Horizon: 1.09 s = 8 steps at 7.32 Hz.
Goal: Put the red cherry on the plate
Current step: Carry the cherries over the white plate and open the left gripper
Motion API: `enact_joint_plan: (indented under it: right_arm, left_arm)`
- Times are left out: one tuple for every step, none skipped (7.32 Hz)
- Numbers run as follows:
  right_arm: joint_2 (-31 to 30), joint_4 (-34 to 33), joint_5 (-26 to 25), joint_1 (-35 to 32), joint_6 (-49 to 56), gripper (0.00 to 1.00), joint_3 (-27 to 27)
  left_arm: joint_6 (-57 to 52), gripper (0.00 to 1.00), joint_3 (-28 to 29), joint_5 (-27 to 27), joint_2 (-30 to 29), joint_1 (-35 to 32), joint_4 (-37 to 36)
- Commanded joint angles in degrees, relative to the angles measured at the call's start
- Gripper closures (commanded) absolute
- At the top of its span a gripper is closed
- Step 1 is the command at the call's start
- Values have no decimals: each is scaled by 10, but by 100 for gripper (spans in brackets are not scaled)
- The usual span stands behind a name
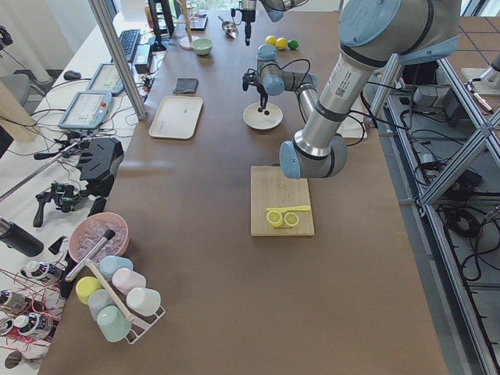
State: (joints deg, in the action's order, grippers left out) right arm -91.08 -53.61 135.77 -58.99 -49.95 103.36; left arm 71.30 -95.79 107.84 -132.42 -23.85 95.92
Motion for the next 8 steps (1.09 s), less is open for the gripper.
enact_joint_plan:
  right_arm:
    - [0, 0, 0, -4, 1, 0, -3]
    - [3, 0, 0, -10, 1, 0, 1]
    - [4, 0, -1, -16, 1, 0, 3]
    - [4, 0, -6, -15, 1, 0, 1]
    - [2, 0, -4, -17, 1, 0, 5]
    - [2, 0, 0, -24, 1, 0, 8]
    - [3, -1, 2, -42, 3, 0, 8]
    - [3, -4, 10, -66, 28, 0, -1]
  left_arm:
    - [-1, 94, 7, 0, -1, 6, 2]
    - [0, 91, 4, 1, 0, 6, 1]
    - [-1, 77, 3, 0, 1, 6, 1]
    - [2, 3, -4, -3, 2, 6, 1]
    - [10, 2, -22, -28, 4, 6, 0]
    - [9, 2, -34, -27, 4, 2, -3]
    - [-2, 2, -54, -25, 15, -26, -16]
    - [-61, 2, -73, 3, 34, -76, -33]
